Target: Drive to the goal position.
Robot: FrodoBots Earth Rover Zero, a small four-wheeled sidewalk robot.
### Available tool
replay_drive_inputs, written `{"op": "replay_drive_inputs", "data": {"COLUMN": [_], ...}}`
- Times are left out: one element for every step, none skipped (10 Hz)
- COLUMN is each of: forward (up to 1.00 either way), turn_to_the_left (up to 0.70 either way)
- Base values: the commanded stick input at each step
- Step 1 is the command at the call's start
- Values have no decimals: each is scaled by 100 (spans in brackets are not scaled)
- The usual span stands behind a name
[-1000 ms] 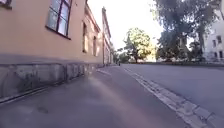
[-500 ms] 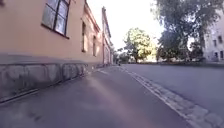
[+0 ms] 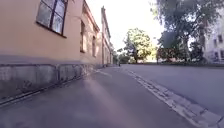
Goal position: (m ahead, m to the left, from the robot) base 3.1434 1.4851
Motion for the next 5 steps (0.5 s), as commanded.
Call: {"op": "replay_drive_inputs", "data": {"forward": [50, 50, 50, 50, 50], "turn_to_the_left": [0, 0, -38, -50, -50]}}
